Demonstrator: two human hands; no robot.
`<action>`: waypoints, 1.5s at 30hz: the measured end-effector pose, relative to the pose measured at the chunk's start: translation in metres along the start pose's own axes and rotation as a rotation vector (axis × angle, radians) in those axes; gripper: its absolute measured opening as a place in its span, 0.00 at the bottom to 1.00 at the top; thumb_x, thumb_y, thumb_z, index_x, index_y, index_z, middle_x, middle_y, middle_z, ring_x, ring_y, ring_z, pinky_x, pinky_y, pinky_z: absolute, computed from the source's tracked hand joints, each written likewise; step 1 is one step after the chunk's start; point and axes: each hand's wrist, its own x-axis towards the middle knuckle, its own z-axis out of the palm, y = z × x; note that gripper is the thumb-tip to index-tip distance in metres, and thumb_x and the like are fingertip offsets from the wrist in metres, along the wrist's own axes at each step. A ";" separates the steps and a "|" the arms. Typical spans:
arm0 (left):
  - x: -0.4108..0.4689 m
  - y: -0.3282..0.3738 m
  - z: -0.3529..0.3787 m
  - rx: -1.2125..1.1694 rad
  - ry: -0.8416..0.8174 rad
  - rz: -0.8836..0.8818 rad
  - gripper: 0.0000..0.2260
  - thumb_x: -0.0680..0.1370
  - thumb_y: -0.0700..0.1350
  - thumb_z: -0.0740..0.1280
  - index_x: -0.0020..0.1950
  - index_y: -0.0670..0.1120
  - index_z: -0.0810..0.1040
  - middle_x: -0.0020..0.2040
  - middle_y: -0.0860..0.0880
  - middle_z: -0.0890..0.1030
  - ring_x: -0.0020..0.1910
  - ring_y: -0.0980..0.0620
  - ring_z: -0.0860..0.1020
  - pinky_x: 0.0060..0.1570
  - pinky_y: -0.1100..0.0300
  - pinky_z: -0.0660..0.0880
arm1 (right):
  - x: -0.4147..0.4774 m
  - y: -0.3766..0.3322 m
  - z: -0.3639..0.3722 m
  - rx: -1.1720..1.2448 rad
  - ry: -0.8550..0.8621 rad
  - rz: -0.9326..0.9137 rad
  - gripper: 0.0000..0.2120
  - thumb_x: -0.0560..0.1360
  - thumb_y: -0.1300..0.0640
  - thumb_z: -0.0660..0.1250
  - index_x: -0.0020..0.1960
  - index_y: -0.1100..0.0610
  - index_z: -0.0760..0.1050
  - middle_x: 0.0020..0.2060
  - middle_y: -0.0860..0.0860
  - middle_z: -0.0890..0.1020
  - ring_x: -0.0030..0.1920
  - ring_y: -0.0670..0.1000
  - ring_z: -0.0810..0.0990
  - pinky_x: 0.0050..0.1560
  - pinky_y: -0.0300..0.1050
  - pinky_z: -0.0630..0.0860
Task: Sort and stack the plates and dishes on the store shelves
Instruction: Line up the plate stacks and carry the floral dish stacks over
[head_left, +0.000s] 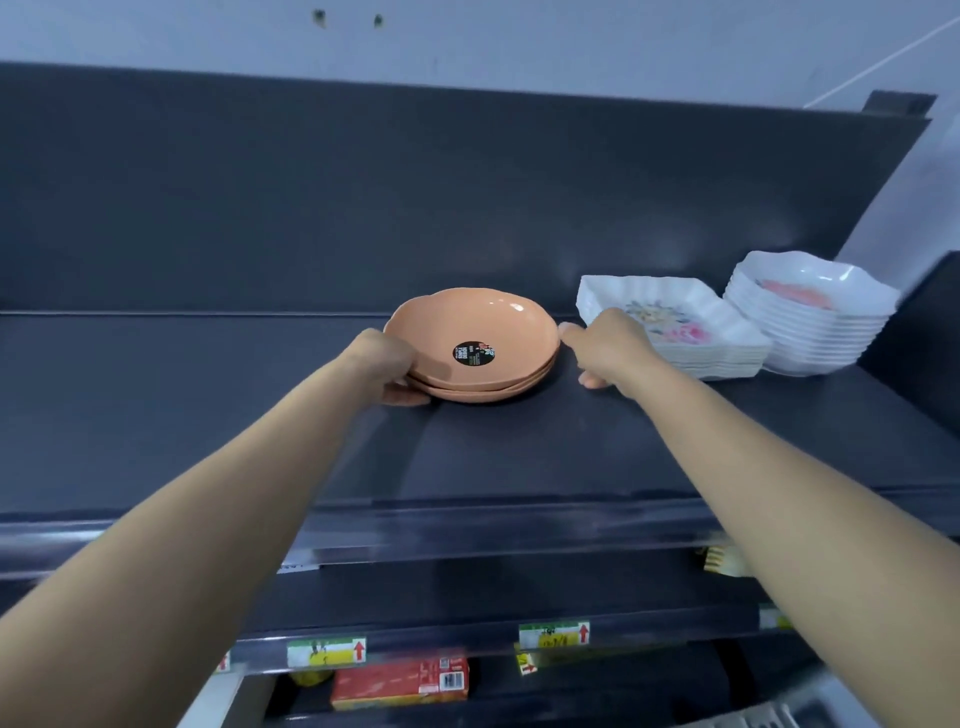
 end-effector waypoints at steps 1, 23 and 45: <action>0.000 0.001 0.002 -0.009 0.003 -0.002 0.09 0.77 0.30 0.55 0.55 0.35 0.70 0.43 0.40 0.75 0.35 0.45 0.77 0.25 0.50 0.78 | 0.003 0.004 -0.005 0.036 -0.001 0.035 0.16 0.79 0.49 0.59 0.42 0.61 0.70 0.37 0.56 0.79 0.33 0.57 0.79 0.45 0.47 0.80; -0.025 0.037 0.028 -0.165 0.048 0.142 0.08 0.77 0.30 0.53 0.53 0.36 0.68 0.38 0.43 0.75 0.33 0.45 0.77 0.19 0.55 0.76 | 0.008 0.062 -0.069 0.376 -0.051 0.420 0.31 0.77 0.39 0.60 0.73 0.57 0.62 0.65 0.61 0.73 0.39 0.58 0.80 0.33 0.46 0.77; -0.061 0.037 0.026 -0.060 -0.002 0.406 0.13 0.76 0.31 0.51 0.43 0.42 0.74 0.39 0.46 0.78 0.33 0.49 0.79 0.23 0.61 0.79 | -0.027 0.006 -0.054 0.225 0.055 -0.130 0.12 0.76 0.64 0.52 0.51 0.62 0.74 0.37 0.57 0.78 0.28 0.52 0.75 0.29 0.41 0.73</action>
